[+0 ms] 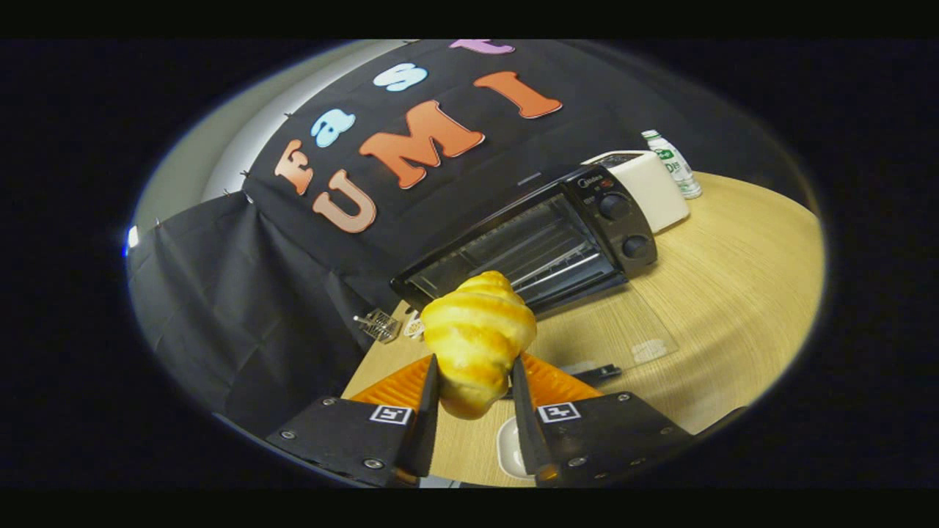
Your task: Open the toaster oven, put the food inside, and close the toaster oven door.
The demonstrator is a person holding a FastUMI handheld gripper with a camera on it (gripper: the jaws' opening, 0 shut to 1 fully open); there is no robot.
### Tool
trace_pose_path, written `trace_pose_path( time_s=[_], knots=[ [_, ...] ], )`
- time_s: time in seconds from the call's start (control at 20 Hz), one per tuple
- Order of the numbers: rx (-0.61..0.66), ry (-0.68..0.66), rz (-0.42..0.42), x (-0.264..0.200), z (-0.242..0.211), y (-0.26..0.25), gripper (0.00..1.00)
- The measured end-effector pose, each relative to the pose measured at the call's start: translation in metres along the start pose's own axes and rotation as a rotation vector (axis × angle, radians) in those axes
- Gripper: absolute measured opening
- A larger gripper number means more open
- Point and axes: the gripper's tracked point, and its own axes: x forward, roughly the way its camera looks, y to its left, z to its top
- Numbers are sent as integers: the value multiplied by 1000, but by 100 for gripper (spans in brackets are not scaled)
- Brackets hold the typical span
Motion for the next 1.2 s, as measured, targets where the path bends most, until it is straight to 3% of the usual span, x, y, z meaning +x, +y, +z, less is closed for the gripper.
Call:
trace_pose_path(
  time_s=[0.35, 0.65, 0.9, 1.2],
  knots=[
    [63, -17, -13, 61, 38, -4, 48],
    [99, -27, -80, 106, 57, -21, 48],
    [48, -11, -145, 135, 59, -30, 48],
    [56, -39, -164, 164, 73, -31, 48]
  ],
)
